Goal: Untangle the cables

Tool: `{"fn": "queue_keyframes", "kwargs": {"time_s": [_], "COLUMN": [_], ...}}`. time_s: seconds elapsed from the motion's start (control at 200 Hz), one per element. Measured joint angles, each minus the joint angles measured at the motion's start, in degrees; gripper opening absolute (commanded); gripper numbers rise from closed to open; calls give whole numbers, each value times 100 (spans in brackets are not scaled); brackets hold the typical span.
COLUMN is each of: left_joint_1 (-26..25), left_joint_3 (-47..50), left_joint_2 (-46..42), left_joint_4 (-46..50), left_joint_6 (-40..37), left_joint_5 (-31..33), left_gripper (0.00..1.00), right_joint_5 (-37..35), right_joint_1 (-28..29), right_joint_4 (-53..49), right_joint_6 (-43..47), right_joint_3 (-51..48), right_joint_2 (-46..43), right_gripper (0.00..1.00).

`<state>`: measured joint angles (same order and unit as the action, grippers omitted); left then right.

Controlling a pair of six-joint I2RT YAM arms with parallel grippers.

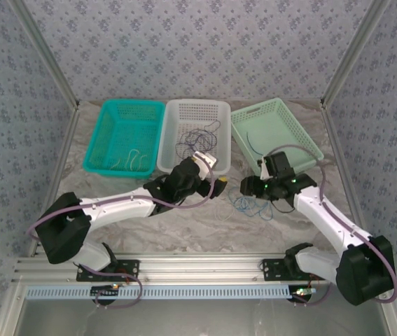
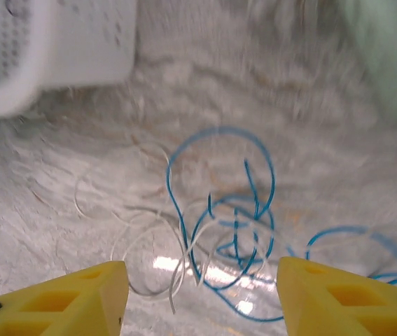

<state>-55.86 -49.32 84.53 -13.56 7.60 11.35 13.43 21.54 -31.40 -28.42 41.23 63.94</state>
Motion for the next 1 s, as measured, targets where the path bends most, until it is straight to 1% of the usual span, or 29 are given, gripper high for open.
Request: {"fn": "queue_keyframes", "kwargs": {"time_s": [0.12, 0.25, 0.375, 0.56, 0.695, 0.854, 0.954, 0.999], "left_joint_1": [39, 48, 50, 68, 74, 74, 74, 74], "left_joint_3": [13, 59, 87, 90, 90, 92, 92, 92], "left_joint_2": [0, -2, -2, -11, -11, -11, -11, -11], "left_joint_4": [15, 20, 20, 17, 17, 17, 17, 17], "left_joint_6": [0, 0, 26, 44, 46, 61, 59, 59], "left_joint_5": [-17, -20, -24, -63, -63, -83, -85, -85], "left_gripper": [100, 100, 100, 100, 99, 99, 99, 99], "right_joint_5": [122, 232, 249, 243, 203, 184, 157, 127], "right_joint_1": [203, 295, 385, 407, 439, 439, 461, 479], "right_joint_4": [116, 269, 479, 579, 542, 538, 544, 544], "right_joint_6": [-391, -682, -876, -1038, -1043, -1110, -1163, -1147], "right_joint_3": [-271, -315, -334, -350, -350, -350, -350, -350], "right_joint_2": [0, 2, 122, 553, 640, 715, 835, 837], "right_gripper": [53, 50, 41, 38, 37, 26, 8, 2]}}
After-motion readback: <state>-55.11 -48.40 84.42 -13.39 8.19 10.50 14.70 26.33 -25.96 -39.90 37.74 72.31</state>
